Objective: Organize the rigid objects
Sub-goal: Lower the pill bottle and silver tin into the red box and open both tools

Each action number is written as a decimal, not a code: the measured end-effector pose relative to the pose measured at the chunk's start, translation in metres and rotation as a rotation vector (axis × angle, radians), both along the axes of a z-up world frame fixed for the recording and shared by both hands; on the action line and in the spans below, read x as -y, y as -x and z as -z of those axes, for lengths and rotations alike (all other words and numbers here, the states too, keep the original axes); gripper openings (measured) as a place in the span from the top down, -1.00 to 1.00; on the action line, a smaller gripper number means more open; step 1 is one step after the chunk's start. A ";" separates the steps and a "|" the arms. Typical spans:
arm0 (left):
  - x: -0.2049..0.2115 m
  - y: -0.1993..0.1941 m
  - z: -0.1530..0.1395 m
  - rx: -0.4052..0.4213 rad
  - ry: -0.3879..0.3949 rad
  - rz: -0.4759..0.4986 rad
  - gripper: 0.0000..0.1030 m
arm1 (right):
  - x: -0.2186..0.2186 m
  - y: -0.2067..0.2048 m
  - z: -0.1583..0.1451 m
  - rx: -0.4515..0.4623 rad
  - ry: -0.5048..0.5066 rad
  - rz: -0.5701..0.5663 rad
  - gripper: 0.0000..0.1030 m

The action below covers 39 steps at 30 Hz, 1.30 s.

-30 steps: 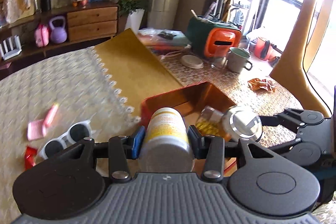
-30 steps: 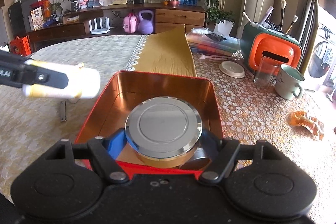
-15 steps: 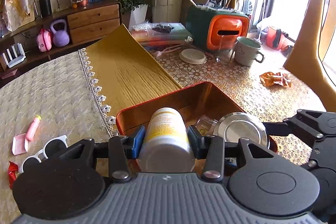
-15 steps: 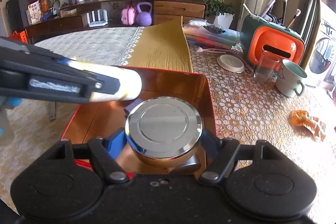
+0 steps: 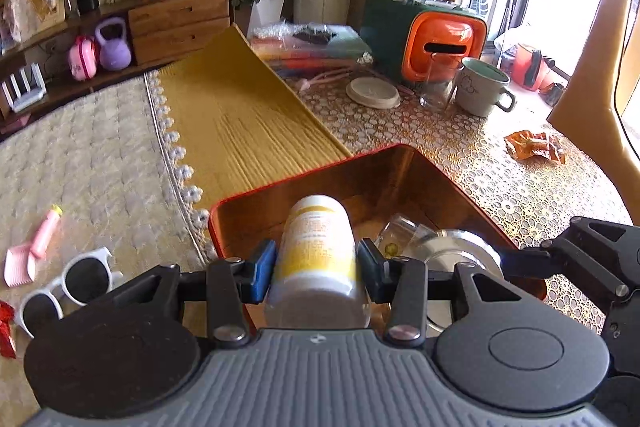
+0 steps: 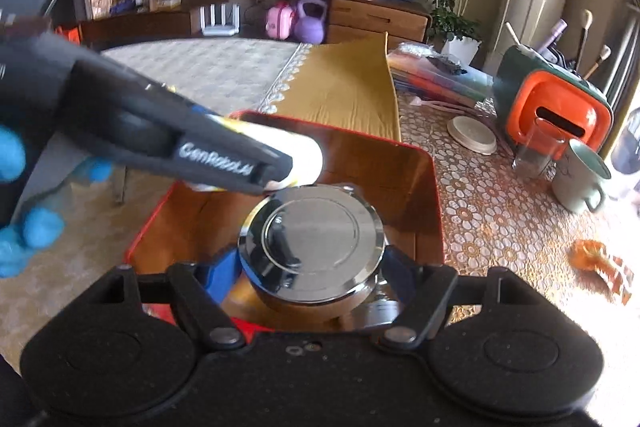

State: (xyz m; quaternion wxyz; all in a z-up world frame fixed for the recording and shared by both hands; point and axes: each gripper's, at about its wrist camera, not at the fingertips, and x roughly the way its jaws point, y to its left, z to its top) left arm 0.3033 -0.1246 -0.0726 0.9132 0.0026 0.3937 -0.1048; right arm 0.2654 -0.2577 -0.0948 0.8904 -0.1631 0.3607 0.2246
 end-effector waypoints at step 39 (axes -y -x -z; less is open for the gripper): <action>0.000 0.038 -0.002 -0.049 0.032 0.094 -0.41 | 0.015 0.011 -0.007 -0.013 -0.014 0.023 -0.67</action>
